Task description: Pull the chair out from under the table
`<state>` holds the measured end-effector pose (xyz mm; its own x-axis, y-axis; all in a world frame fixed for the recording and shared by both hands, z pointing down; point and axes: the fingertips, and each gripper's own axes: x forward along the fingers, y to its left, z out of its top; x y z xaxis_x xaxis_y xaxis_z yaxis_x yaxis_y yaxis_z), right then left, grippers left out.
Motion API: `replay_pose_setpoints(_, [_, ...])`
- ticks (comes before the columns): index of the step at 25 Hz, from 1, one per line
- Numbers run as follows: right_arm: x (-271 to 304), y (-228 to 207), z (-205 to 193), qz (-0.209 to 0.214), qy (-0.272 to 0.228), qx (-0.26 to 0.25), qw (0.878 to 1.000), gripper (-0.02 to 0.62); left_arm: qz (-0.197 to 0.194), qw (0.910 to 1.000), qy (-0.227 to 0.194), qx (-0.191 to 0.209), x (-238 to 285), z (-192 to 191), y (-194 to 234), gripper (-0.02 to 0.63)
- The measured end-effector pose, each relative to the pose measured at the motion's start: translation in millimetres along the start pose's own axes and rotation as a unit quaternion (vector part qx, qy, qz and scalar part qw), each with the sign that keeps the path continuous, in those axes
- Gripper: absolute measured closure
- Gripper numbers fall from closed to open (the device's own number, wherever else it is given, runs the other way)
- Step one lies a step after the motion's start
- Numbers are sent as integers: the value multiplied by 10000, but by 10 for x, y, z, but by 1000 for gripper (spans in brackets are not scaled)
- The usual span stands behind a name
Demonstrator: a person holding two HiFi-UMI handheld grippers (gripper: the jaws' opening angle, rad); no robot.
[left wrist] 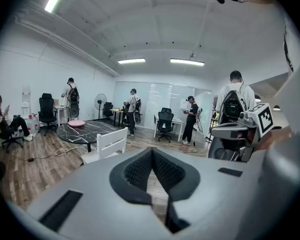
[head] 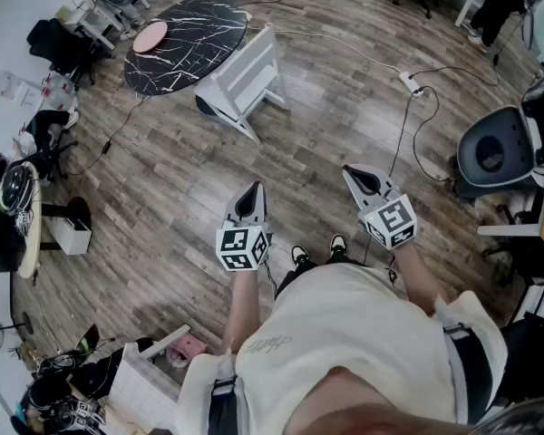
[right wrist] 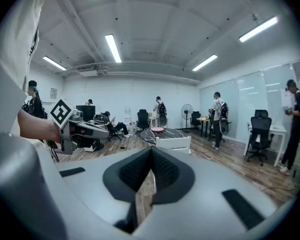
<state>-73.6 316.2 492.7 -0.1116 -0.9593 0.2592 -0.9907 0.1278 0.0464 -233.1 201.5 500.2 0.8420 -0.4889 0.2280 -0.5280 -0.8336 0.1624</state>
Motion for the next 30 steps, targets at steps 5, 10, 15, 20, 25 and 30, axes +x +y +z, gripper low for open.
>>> replay_pose_setpoints(5, [-63, -48, 37, -29, -65, -46, 10000, 592, 23, 10000, -60, 68, 13, 26, -43, 589])
replay_pose_setpoints(10, [-141, -86, 30, -59, -198, 1, 9998, 592, 25, 9997, -85, 220, 0, 89, -125, 588])
replay_pose_setpoints(15, [-108, -1, 17, 50, -196, 60, 9998, 585, 12, 9998, -68, 210, -91, 52, -98, 588])
replay_pose_setpoints(20, [-31, 113, 53, 136, -187, -44, 9997, 534, -20, 9998, -59, 168, -143, 20, -20, 586])
replay_pose_setpoints(25, [-26, 89, 81, -68, -301, 113, 9995, 422, -62, 9999, -40, 146, -157, 4, 59, 409])
replay_pose_setpoints(30, [30, 104, 132, -193, -256, 151, 9994, 407, -175, 9996, -140, 166, -142, 98, 161, 408])
